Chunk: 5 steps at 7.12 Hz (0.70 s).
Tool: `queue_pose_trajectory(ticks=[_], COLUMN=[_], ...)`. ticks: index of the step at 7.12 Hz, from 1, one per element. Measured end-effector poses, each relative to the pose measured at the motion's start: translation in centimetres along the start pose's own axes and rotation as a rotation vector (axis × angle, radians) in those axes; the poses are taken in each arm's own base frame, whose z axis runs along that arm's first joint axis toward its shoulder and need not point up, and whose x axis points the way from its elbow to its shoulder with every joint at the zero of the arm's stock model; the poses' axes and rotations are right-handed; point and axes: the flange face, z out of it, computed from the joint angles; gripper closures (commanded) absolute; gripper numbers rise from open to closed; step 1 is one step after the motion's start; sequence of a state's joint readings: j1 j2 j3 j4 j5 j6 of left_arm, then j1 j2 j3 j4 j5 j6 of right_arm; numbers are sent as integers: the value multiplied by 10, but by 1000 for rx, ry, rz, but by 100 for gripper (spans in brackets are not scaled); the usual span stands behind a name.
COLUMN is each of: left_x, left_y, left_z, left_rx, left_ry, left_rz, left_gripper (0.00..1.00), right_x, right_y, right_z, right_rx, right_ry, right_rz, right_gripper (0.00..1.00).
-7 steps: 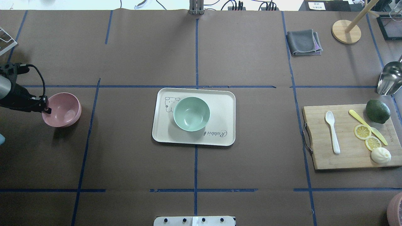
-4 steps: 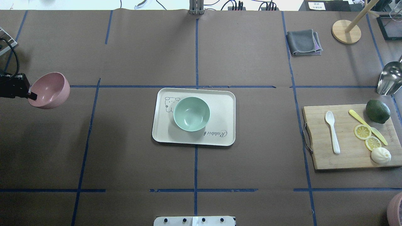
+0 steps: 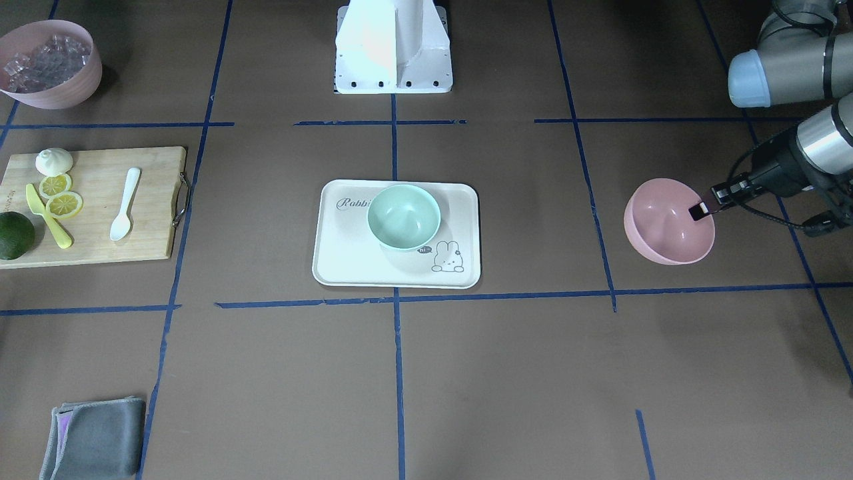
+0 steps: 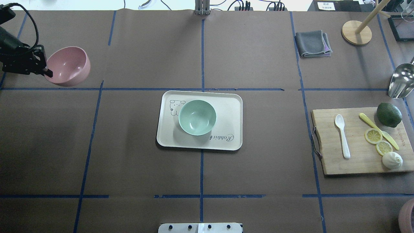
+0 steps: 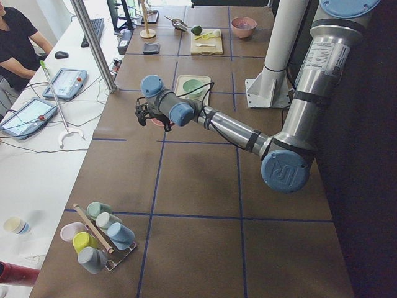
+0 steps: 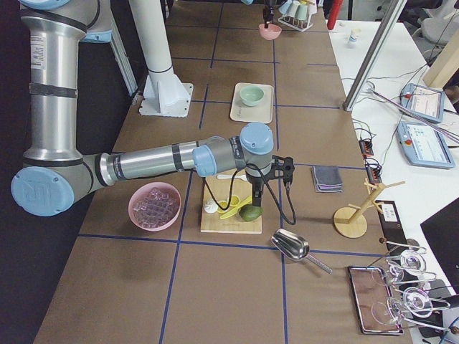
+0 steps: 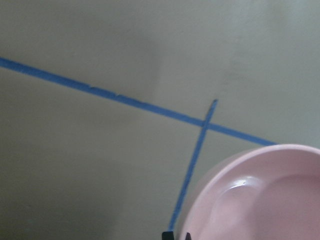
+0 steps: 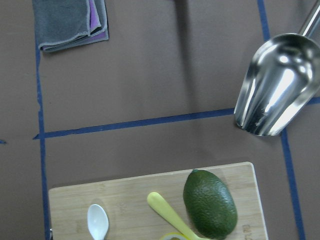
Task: Stack pink bowl on green and place spoon
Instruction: 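Lift the pink bowl with the left gripper and carry it over the green bowl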
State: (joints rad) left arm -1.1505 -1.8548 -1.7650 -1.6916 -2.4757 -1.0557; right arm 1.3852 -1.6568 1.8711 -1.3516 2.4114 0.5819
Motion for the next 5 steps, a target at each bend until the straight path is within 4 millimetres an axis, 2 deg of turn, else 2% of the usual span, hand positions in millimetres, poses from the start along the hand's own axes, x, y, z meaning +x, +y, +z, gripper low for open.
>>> queue_pose_trajectory(ticks=[1, 2, 3, 4, 5], left_x=[40, 85, 129, 164, 193], left_y=[21, 48, 85, 118, 144], left_z=[6, 20, 43, 68, 88], left_rx=[15, 31, 38, 42, 47], left_ry=[-15, -19, -20, -21, -19], left_rz=[-32, -69, -98, -114, -124], left_gripper=[100, 100, 100, 100, 100], right_x=[-16, -31, -46, -57, -62], right_y=[5, 10, 16, 20, 23], right_z=[9, 19, 26, 30, 33], right_rx=[-3, -9, -12, -11, -12], right_ry=[-4, 4, 14, 22, 27], right_rz=[17, 30, 38, 33, 28], right_gripper=[0, 0, 0, 0, 0])
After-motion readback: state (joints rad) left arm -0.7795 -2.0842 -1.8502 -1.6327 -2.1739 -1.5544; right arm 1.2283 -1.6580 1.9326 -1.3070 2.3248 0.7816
